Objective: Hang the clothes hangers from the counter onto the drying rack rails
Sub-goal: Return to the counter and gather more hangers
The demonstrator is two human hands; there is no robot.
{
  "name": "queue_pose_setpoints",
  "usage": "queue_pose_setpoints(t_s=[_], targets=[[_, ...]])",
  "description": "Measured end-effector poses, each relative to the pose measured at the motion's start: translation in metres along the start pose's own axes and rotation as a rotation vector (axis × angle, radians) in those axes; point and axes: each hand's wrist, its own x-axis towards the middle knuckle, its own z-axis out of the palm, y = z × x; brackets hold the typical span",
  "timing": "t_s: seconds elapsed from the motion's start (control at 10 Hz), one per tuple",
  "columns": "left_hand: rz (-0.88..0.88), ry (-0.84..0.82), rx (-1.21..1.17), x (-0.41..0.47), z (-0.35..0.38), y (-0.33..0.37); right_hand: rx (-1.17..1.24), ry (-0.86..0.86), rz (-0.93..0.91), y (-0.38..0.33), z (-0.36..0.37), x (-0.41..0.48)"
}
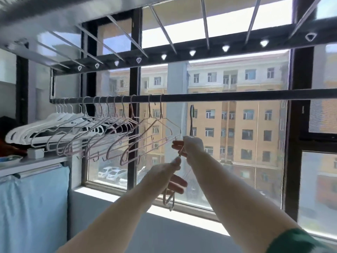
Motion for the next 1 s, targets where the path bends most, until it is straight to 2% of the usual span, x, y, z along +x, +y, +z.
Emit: queue_pose_setpoints(t_s=[0.1, 0.2, 0.3, 0.4, 0.5, 0.6, 0.8, 1.0], targets=[[-0.008, 0.034, 0.1, 0.015, -0.005, 0.002, 0.007, -0.025, 0.004, -0.005, 0.006, 0.0], [0.005, 0.196, 0.09, 0.025, -0.015, 0.003, -0.209, -0.044, -0.055, -0.016, 0.002, 0.012], [0.064, 0.343, 0.126, 0.036, -0.025, 0.004, -0.67, 0.087, -0.284, -0.027, -0.008, 0.03], [0.117, 0.387, 0.184, 0.043, -0.03, 0.004, -0.966, 0.339, -0.636, -0.045, -0.025, 0.043], [0.169, 0.426, 0.229, 0.048, -0.034, 0.004, -1.256, 0.456, -0.893, -0.068, -0.043, 0.062], [0.181, 0.469, 0.246, 0.054, -0.041, 0.011, -1.541, 0.456, -0.867, -0.088, -0.059, 0.079], [0.17, 0.514, 0.378, 0.064, -0.04, 0.012, -1.556, 0.473, -0.649, -0.106, -0.074, 0.089], [0.188, 0.51, 0.304, 0.081, -0.04, 0.022, -1.632, 0.429, -0.59, -0.106, -0.078, 0.097]])
